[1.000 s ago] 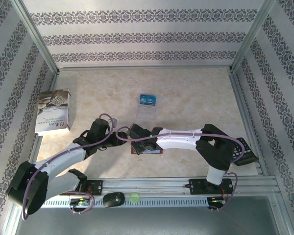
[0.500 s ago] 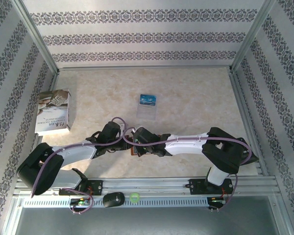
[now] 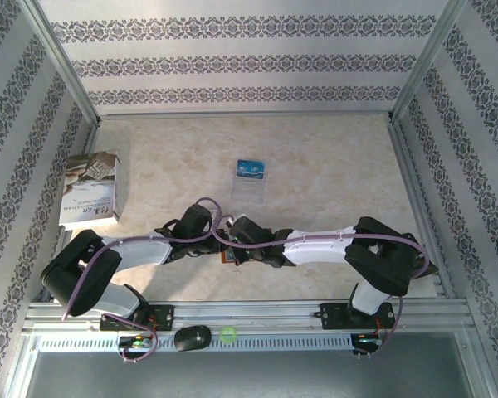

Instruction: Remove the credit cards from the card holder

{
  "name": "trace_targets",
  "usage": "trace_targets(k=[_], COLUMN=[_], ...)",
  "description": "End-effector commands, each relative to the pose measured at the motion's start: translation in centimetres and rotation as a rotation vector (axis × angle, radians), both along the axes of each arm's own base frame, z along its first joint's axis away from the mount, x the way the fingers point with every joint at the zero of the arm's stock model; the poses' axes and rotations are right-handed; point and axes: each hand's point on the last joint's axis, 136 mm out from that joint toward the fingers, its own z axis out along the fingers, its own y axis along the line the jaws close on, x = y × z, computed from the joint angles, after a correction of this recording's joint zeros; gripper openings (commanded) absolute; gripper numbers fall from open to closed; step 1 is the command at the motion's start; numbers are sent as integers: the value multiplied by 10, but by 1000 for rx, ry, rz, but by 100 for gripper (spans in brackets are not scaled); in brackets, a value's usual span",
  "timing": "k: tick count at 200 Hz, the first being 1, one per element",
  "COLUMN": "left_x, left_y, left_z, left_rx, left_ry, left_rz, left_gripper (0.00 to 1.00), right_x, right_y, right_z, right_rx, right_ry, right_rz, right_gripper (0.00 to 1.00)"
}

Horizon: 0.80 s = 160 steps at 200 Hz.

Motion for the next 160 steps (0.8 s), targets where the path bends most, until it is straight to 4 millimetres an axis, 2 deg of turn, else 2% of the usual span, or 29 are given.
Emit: trace_targets(k=[1, 37, 55, 71, 84, 111, 121, 128, 152, 160], left_x=[-3, -4, -4, -3, -3, -2, -1, -1, 0, 1], left_y=[4, 1, 0, 1, 1, -1, -3, -3, -7, -8], left_z=[-7, -15, -17, -18, -18, -17, -14, -13, -10, -10], left_rx=[56, 60, 65, 76, 78, 76, 72, 72, 63, 60], left_ry=[16, 47, 51, 48, 47, 44, 38, 38, 36, 32], left_rz=[-7, -23, -31, -35, -38, -48, -54, -60, -73, -74], left_gripper=[0, 0, 0, 0, 0, 0, 0, 0, 0, 0], right_x=[5, 9, 11, 14, 14, 15, 17, 17, 12, 10], right_y=[-5, -21, -39, -62, -85, -115, -114, -107, -59, -48], right_z=[12, 14, 9, 6, 5, 19, 25, 32, 60, 63], right_rx=[39, 31, -12, -74, -130, -146, -116, -72, 116, 130], right_ry=[-30, -53, -54, -56, -63, -110, -123, -115, -72, -34], right_rz=[-55, -130, -207, -314, -406, -504, -487, -448, -218, -170], right_gripper=[0, 0, 4, 13, 26, 40, 42, 41, 38, 35])
